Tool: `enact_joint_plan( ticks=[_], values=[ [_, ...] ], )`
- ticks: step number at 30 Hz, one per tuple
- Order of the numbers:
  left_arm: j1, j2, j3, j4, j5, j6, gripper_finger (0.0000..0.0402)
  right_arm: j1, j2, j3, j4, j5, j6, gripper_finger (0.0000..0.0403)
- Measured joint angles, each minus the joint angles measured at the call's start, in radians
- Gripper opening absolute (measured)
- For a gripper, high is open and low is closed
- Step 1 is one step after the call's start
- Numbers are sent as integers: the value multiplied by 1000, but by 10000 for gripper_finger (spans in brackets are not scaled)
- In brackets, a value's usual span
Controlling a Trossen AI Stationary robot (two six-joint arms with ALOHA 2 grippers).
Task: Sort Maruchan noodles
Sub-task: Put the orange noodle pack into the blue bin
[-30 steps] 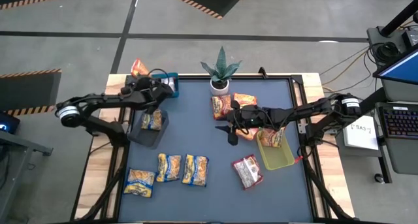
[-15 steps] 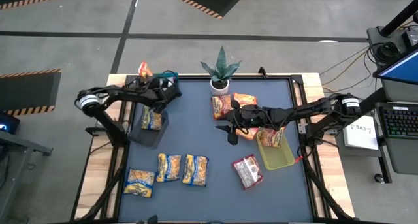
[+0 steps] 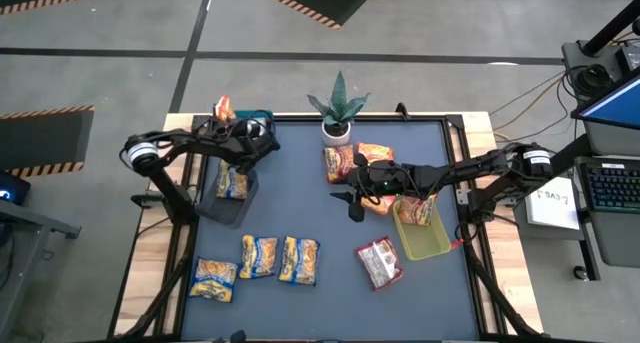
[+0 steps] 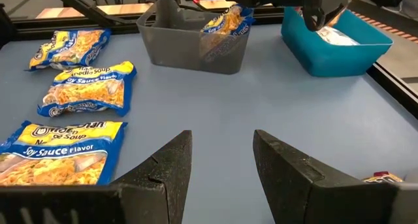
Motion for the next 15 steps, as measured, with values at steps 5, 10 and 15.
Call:
enact_joint_plan(
  ticks=[5,10,15],
  values=[
    [-2,-2,1,-15,42,0,127,0,0,-1,-1,0,0,155],
    [-2,-2,1,-25,85,0,159,0,0,-2,-5,0,0,155],
    [-16,-7,1,-48,104,-1,190,0,0,-2,-8,0,0,155]
  ],
)
